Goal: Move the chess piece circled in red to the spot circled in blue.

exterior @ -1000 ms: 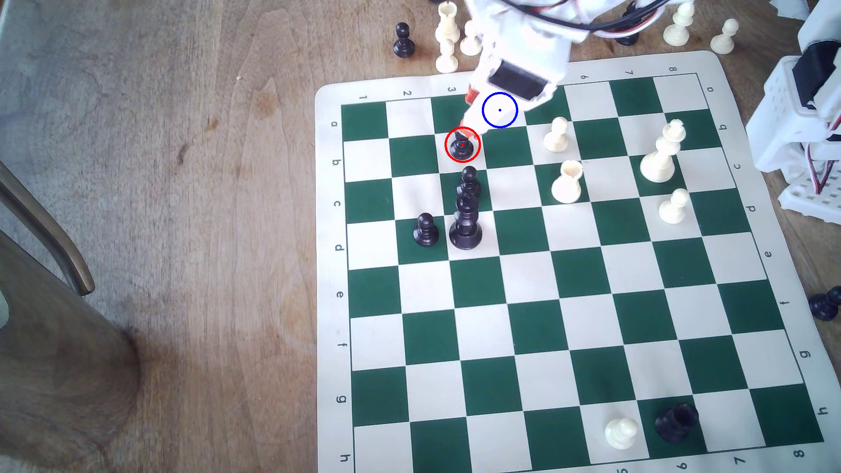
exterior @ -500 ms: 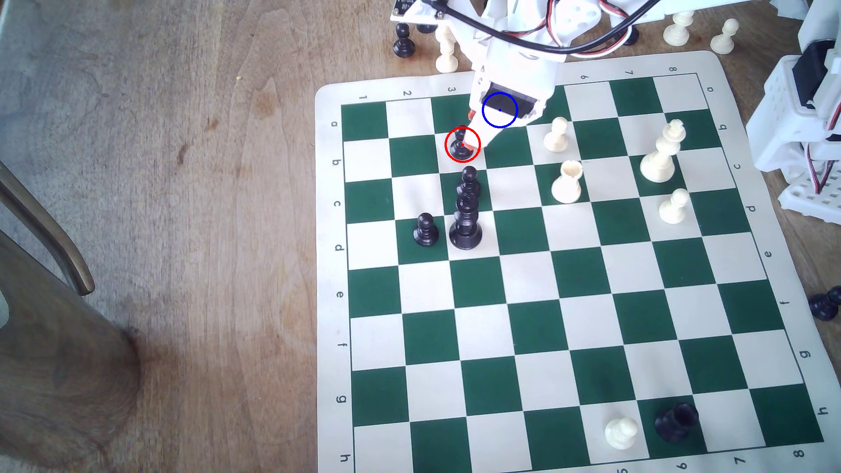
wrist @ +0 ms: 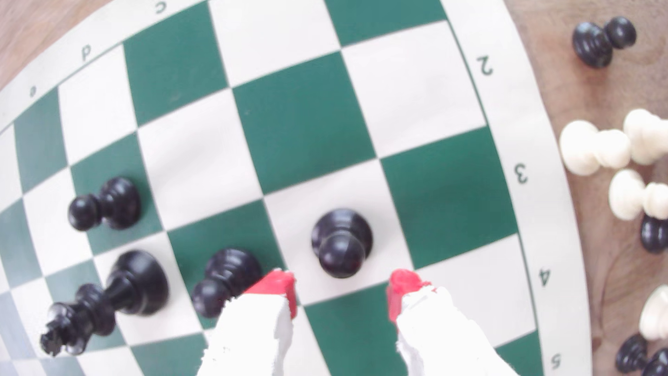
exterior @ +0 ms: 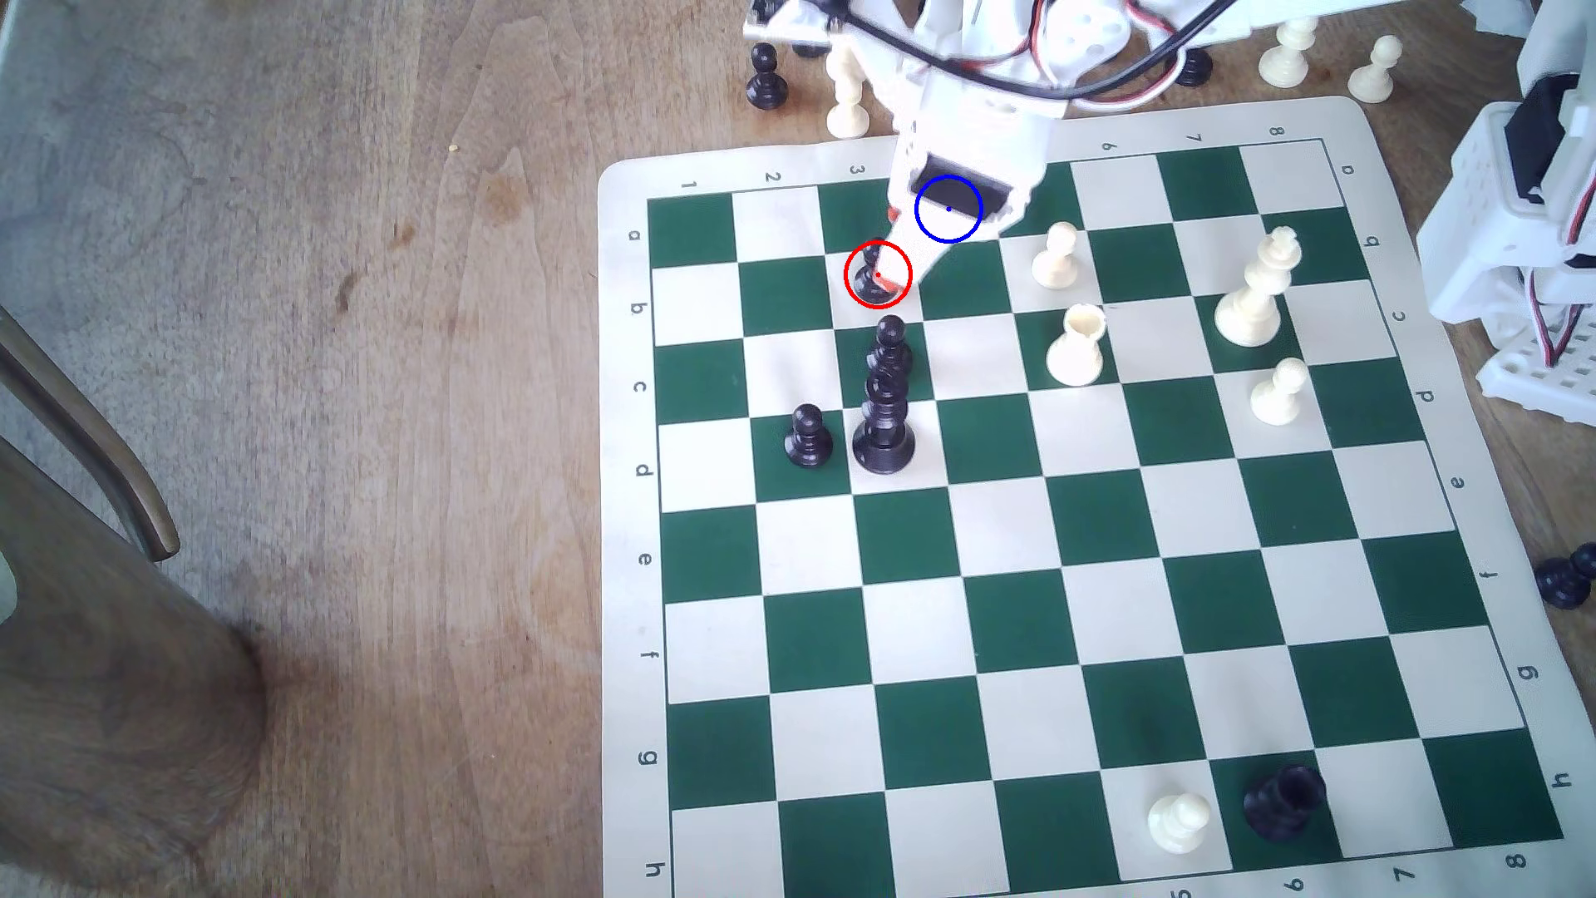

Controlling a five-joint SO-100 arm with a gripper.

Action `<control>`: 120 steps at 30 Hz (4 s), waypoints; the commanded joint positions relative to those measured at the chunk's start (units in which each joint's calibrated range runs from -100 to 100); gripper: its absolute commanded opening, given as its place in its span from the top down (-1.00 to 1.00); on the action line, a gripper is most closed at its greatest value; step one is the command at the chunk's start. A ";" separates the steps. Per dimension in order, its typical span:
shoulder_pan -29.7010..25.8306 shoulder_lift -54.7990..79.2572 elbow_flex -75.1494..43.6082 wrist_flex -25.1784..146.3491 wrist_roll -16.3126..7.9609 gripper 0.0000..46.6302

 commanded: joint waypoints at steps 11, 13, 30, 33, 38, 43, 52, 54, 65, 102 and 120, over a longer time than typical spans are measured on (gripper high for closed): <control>-0.46 -0.06 0.74 -5.86 -0.78 0.43; -0.54 -0.06 1.11 -6.84 -0.98 0.42; -1.56 -0.32 2.47 -8.97 -1.71 0.44; -1.40 -0.32 2.56 -9.46 -1.71 0.43; -1.17 -0.32 2.92 -10.20 -1.71 0.52; -1.09 -0.23 3.46 -10.69 -1.42 0.68; -0.93 -0.57 3.73 -10.85 -1.47 0.99; -0.93 -0.66 3.92 -10.85 -1.37 0.99; -0.23 -11.35 2.65 -6.60 -1.27 0.97; 7.83 -18.48 22.23 -12.41 0.83 0.99; 7.75 -11.78 22.50 -16.51 0.83 0.99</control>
